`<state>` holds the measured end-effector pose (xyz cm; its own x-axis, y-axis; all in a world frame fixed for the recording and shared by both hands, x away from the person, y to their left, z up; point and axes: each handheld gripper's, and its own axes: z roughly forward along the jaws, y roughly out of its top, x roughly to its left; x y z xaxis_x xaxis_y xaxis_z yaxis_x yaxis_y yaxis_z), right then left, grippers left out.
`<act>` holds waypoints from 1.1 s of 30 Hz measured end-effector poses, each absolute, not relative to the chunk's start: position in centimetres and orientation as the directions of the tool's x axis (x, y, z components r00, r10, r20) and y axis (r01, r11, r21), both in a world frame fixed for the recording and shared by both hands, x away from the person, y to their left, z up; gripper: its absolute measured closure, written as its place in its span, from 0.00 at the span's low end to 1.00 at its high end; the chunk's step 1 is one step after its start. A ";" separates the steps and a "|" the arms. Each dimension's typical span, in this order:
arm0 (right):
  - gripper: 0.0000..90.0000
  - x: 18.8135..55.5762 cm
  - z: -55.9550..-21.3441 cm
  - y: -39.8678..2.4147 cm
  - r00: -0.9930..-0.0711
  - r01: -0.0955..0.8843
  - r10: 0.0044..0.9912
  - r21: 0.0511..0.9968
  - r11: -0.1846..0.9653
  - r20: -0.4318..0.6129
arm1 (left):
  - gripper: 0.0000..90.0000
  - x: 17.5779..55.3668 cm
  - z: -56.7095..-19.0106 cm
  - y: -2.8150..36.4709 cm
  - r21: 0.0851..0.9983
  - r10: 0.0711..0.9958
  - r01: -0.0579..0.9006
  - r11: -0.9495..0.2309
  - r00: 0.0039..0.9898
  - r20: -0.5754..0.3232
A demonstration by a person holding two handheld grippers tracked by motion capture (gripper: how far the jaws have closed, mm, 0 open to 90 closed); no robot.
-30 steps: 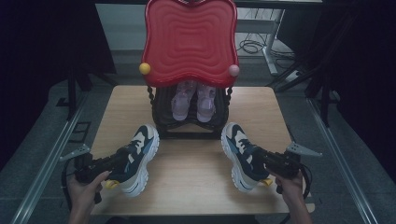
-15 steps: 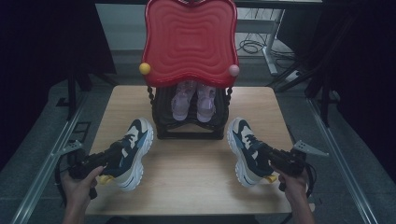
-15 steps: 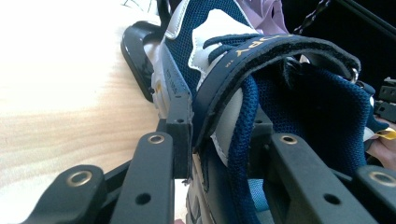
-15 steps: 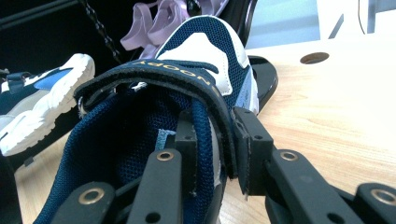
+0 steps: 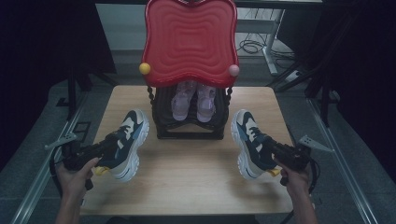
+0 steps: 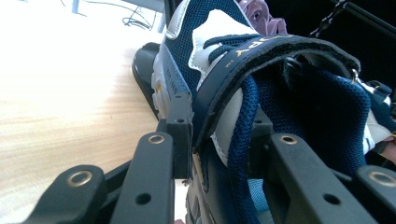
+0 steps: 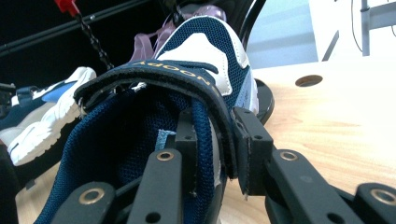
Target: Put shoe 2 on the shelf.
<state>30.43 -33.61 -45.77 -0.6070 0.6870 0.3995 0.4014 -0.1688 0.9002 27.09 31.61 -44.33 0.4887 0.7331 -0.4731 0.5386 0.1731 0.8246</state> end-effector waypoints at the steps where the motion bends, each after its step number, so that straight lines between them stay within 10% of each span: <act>1: 0.81 30.5 -45.6 -33.7 -0.604 0.403 0.687 0.899 -0.175 0.404 | 0.78 27.2 -44.3 31.7 0.825 0.733 0.537 0.178 0.487 -0.475; 33: 0.81 33.2 -40.5 -33.3 -0.601 0.296 0.715 0.930 -0.216 0.357 | 0.79 30.5 -40.6 32.5 0.853 0.748 0.478 0.210 0.483 -0.455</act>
<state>33.15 -33.32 -40.45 -0.6011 0.7148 0.3574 0.2963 -0.2160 0.9304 30.46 32.50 -40.55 0.4828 0.7483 -0.4549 0.4777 0.2103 0.8530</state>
